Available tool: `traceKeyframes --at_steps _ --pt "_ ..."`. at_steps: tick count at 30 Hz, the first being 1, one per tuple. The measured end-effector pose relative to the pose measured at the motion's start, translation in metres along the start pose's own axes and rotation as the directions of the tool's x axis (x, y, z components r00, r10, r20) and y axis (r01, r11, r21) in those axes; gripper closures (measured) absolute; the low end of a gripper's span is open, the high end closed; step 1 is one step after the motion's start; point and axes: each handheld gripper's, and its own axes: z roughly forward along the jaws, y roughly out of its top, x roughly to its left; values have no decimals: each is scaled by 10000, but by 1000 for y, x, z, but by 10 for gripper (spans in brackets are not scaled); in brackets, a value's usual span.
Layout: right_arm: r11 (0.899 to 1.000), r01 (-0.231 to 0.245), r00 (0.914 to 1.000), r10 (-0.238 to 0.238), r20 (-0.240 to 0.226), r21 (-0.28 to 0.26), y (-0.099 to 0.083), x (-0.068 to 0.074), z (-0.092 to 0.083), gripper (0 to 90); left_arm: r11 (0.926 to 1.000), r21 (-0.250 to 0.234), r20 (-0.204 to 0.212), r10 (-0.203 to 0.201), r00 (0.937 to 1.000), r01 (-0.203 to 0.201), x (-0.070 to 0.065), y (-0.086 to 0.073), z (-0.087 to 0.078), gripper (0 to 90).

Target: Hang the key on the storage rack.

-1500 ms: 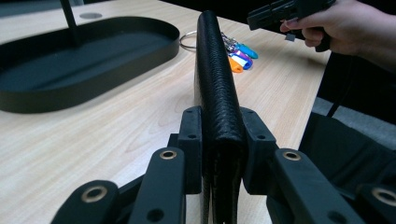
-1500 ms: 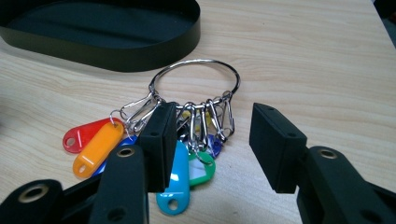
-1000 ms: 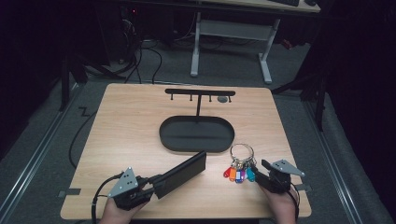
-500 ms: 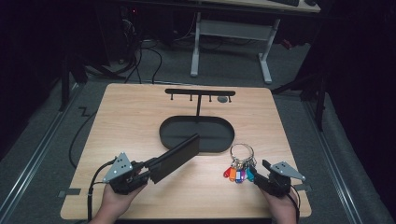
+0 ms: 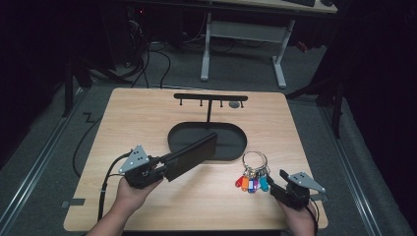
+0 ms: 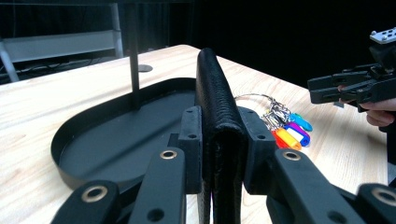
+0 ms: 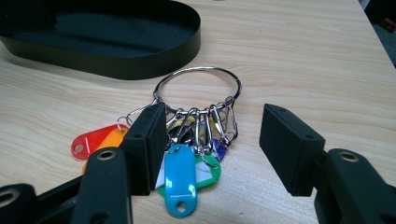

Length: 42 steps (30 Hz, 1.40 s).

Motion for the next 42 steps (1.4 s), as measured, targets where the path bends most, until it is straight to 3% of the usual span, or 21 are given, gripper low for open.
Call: traceKeyframes --at_steps 3,5,11,18,25,28,33,38,42 --pt "9999 -98 10000 98 -19 31 -1 -1 1 425 9997 -147 93 -176 9998 178 3 6 3 737" --pt "9999 -88 9999 89 -57 138 -3 -3 3 427 9999 -142 107 -80 9999 82 7 12 9 737" --pt "9998 -146 9999 146 -21 167 -4 -6 -1 429 9996 -124 -141 -240 9996 239 16 12 25 737" --pt "9998 120 9999 -121 -76 -141 2 0 -4 428 9996 65 -88 -279 9996 280 21 15 39 737" --pt "9999 106 9999 -107 -63 -25 -1 -2 -1 446 9996 -6 -214 -295 9993 294 31 18 58 737" --pt "10000 13 10000 -13 -96 -19 0 -3 1 443 9989 45 -141 -467 9988 468 37 17 68 738" --pt "9999 19 9999 -17 -126 141 -1 0 4 443 9987 321 -124 -386 9992 390 44 15 84 738" --pt "10000 -26 10000 26 -79 96 -1 -1 4 443 9975 122 -14 -698 9976 698 49 11 95 738" --pt "9999 -60 10000 61 -63 140 -2 -2 5 443 9976 30 250 -696 9973 696 48 10 103 737"
